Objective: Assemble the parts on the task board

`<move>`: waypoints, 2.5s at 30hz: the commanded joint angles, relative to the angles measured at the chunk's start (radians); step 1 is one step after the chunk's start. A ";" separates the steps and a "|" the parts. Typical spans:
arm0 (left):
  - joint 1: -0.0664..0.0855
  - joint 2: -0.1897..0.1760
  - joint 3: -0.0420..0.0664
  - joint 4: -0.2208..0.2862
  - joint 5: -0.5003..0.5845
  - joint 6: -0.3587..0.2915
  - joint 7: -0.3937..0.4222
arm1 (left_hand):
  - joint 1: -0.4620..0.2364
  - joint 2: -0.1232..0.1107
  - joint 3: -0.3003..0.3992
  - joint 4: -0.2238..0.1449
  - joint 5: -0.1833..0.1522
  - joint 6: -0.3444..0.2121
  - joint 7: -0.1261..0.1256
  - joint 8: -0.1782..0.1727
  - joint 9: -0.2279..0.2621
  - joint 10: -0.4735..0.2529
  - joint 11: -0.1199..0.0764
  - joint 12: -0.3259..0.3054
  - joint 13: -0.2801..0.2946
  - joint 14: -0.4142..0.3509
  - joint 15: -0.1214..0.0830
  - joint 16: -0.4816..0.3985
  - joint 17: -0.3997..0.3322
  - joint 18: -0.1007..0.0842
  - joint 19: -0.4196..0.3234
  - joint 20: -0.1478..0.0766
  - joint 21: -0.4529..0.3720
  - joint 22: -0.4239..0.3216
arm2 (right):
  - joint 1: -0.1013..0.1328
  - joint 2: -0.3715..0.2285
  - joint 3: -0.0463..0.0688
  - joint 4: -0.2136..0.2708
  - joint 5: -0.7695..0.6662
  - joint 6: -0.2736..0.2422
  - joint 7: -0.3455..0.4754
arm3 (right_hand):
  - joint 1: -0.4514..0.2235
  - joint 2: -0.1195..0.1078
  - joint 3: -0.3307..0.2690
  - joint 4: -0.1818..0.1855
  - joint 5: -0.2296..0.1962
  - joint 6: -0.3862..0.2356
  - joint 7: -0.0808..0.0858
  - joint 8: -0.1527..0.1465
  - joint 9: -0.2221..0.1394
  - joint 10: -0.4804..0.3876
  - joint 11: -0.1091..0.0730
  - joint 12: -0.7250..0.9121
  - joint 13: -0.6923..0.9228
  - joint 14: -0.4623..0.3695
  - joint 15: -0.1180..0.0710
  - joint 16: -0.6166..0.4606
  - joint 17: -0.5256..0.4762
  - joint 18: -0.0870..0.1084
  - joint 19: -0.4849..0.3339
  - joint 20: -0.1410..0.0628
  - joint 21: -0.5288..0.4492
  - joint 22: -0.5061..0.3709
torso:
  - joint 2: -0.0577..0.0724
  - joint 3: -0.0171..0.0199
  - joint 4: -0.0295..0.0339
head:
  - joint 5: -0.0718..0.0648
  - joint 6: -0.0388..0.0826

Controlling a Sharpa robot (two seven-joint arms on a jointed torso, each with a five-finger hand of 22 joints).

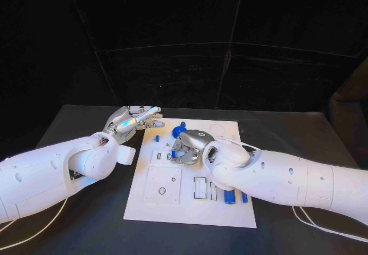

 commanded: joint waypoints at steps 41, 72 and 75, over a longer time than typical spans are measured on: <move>0.097 0.087 0.001 -0.093 -0.902 0.324 -0.855 | -0.127 0.030 -0.129 0.162 -0.064 0.081 -0.153 0.329 0.167 0.143 -0.177 0.728 0.587 0.408 -0.183 1.356 1.310 -0.071 0.522 -0.205 0.910 0.834 | 0.111 -0.343 0.000 0.101 0.725 -0.074 0.439 | 0.080 0.037 -0.173 0.084 0.109 -0.085 0.016 0.015 0.003 -0.047 0.014 -0.049 0.026 0.067 0.019 -0.030 0.100 0.007 -0.029 0.017 -0.039 -0.059 | -0.064 0.0269 -0.0243 | 0.048 -0.020; 0.134 0.313 -0.075 -0.243 -1.039 0.410 -0.978 | -0.176 0.040 -0.242 0.183 -0.077 0.011 -0.178 0.511 0.315 0.207 -0.194 0.986 0.875 0.423 -0.201 1.409 1.381 -0.105 0.526 -0.215 1.116 1.102 | 0.119 -0.321 0.000 0.049 0.688 -0.036 0.374 | 0.078 0.037 -0.184 0.081 0.119 -0.089 0.016 0.014 0.002 -0.061 0.013 -0.069 0.008 0.059 0.018 -0.048 0.066 0.015 -0.047 0.016 -0.058 -0.098 | -0.071 0.0306 -0.0229 | 0.054 -0.042; 0.135 0.319 -0.077 -0.246 -1.039 0.416 -0.978 | -0.175 0.041 -0.243 0.183 -0.076 0.010 -0.178 0.512 0.316 0.208 -0.194 0.987 0.876 0.423 -0.201 1.409 1.381 -0.106 0.527 -0.215 1.118 1.105 | 0.119 -0.319 0.000 0.047 0.687 -0.034 0.372 | 0.078 0.037 -0.184 0.081 0.119 -0.089 0.016 0.014 0.002 -0.061 0.013 -0.069 0.008 0.059 0.018 -0.048 0.066 0.015 -0.047 0.016 -0.058 -0.098 | -0.071 0.0312 -0.0231 | 0.055 -0.043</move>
